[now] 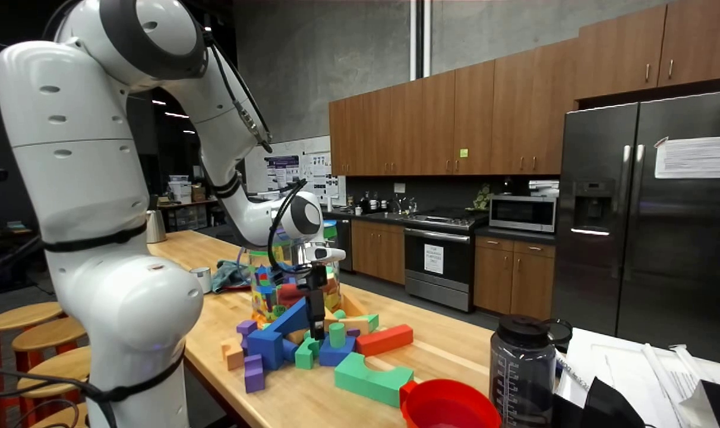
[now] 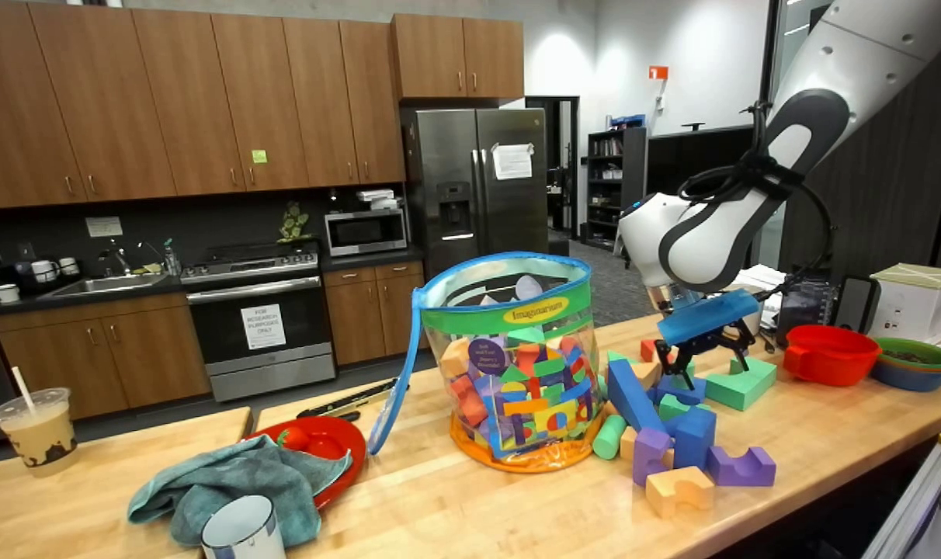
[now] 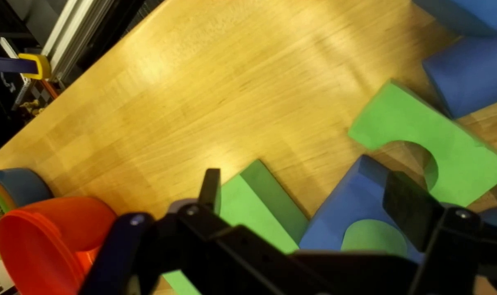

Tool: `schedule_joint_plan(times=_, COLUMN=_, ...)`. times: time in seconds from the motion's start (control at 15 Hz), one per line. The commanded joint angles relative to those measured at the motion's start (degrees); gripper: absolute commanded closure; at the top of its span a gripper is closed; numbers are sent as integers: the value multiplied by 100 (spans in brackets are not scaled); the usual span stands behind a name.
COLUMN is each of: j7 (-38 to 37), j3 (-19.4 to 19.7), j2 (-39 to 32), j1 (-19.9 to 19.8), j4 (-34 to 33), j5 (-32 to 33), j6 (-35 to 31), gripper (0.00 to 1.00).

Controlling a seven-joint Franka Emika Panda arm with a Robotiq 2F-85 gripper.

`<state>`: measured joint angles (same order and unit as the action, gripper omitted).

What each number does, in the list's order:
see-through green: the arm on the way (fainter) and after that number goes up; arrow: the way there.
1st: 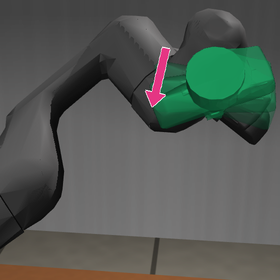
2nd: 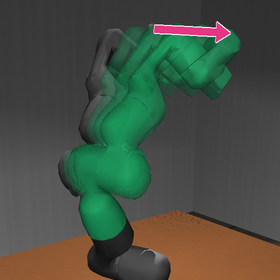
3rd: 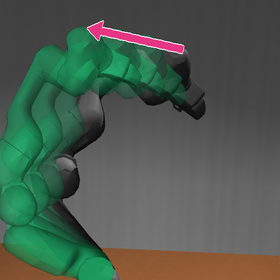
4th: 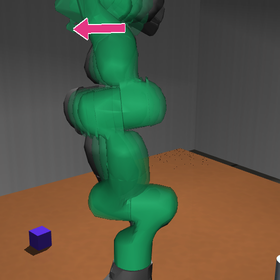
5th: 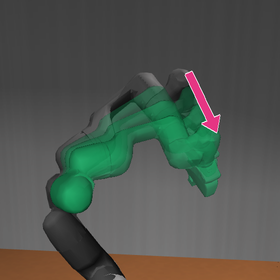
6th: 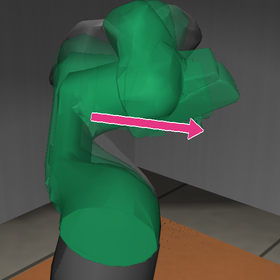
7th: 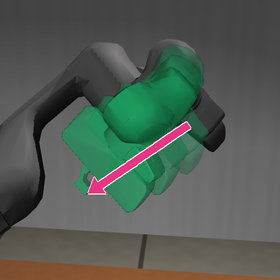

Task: Pick the block with a circle in the middle and place it on the block with a stacking stand

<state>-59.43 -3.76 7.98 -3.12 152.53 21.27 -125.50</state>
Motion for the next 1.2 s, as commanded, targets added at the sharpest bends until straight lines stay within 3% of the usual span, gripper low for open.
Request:
schedule_joint_plan(times=0.0, j7=13, j3=34, j2=3, j1=30, j4=-6, j5=-7, j6=32, gripper=0)
schedule_joint_plan(times=0.33, j7=21, j3=103, j2=-23, j1=14, j4=-143, j5=-266, j6=-224, gripper=0)
schedule_joint_plan(times=0.87, j7=506, j3=100, j2=48, j1=117, j4=-547, j5=-1295, j6=-488, gripper=0)
schedule_joint_plan(times=1.07, j7=521, j3=78, j2=11, j1=118, j4=-627, j5=-1307, j6=-477, gripper=0)
schedule_joint_plan(times=1.13, j7=301, j3=51, j2=-13, j1=68, j4=-614, j5=-1005, j6=-479, gripper=0)
